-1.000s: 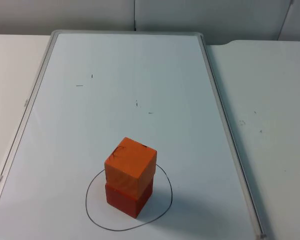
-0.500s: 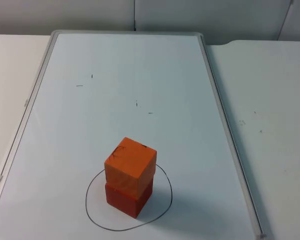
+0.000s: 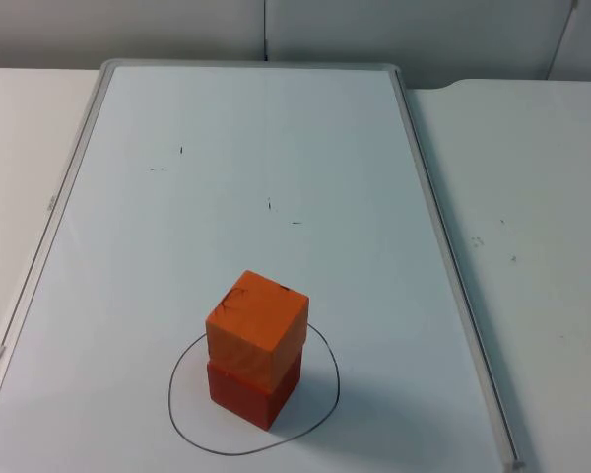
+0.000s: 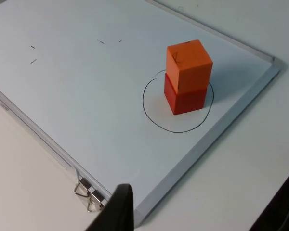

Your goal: Pick up one cube with the left hand and another cube with the right hand. First place the cube in the right hand at the target position, then stack the cube in the left hand on top.

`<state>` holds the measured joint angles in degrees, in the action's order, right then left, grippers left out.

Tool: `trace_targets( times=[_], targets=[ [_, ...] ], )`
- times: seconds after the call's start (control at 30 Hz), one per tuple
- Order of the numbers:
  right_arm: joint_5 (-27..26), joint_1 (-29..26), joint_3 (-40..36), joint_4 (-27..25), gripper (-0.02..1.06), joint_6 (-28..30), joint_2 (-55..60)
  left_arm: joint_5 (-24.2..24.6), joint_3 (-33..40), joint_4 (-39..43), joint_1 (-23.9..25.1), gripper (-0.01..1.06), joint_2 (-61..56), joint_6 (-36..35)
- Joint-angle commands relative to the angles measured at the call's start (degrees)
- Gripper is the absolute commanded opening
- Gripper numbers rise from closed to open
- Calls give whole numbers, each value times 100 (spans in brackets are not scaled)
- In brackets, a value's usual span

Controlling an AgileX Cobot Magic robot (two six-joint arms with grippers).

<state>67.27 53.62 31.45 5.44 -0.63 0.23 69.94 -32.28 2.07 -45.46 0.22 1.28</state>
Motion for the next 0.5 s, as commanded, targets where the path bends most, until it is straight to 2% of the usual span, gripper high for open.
trace_targets(
  times=[0.0, 0.37, 0.4, 0.47],
  targets=[
    [-225, 19, -60, -2, 86, 63, -23, 2, 10, 0, -36, 105, -22, -22],
    [-225, 19, -59, 21, 86, 63, -23, 2, 10, 0, -36, 105, -22, -22],
    [-272, 19, -59, 21, 86, 11, -23, 2, 10, 0, -36, 105, -22, -22],
    [-554, 19, -202, -18, 86, -503, -23, 2, 10, 0, -36, 105, -22, -22]
  ],
)
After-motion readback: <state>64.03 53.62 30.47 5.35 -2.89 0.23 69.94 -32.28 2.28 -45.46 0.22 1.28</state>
